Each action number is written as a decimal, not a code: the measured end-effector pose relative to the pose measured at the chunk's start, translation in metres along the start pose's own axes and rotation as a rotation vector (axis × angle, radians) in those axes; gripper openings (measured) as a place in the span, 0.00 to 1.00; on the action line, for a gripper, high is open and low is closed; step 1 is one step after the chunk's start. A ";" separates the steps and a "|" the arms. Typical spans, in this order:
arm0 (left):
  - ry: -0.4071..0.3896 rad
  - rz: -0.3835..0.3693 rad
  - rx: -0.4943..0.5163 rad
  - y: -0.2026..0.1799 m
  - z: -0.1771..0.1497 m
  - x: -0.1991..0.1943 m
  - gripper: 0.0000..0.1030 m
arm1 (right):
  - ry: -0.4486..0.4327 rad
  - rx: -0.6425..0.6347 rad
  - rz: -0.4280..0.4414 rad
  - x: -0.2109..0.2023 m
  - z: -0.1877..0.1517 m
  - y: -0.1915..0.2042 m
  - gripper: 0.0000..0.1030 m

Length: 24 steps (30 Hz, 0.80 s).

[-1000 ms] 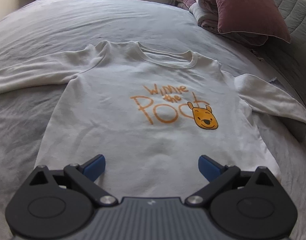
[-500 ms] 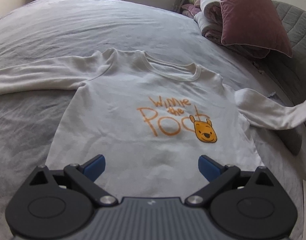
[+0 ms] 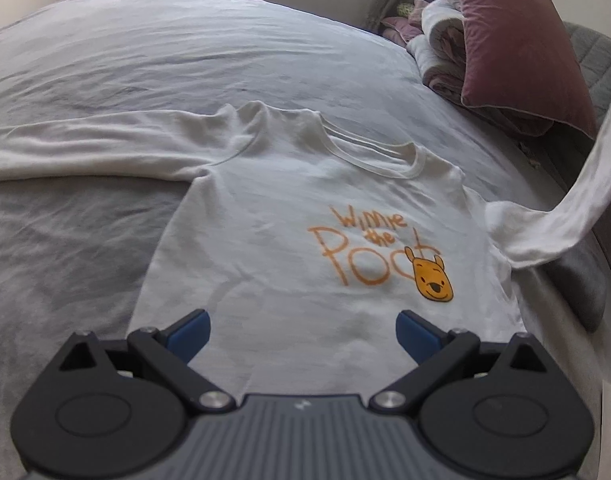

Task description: Fold clothes

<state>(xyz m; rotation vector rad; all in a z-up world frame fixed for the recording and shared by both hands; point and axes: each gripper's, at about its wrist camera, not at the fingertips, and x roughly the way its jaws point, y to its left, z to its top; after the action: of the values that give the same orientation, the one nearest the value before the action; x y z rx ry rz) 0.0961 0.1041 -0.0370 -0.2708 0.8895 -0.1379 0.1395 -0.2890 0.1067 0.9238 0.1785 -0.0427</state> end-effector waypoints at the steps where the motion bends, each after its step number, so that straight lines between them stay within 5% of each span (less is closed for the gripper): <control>1: -0.003 0.002 -0.005 0.002 0.000 -0.002 0.97 | 0.015 -0.005 0.013 0.004 -0.007 0.008 0.07; 11: -0.023 0.000 -0.048 0.021 0.004 -0.017 0.97 | 0.154 -0.072 0.062 0.051 -0.083 0.051 0.07; 24: -0.027 0.036 -0.151 0.066 0.011 -0.030 0.97 | 0.345 -0.131 0.026 0.113 -0.204 0.052 0.07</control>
<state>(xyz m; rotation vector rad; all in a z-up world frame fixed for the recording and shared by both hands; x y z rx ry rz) 0.0864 0.1756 -0.0274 -0.3963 0.8783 -0.0337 0.2293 -0.0904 0.0075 0.7974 0.4835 0.1521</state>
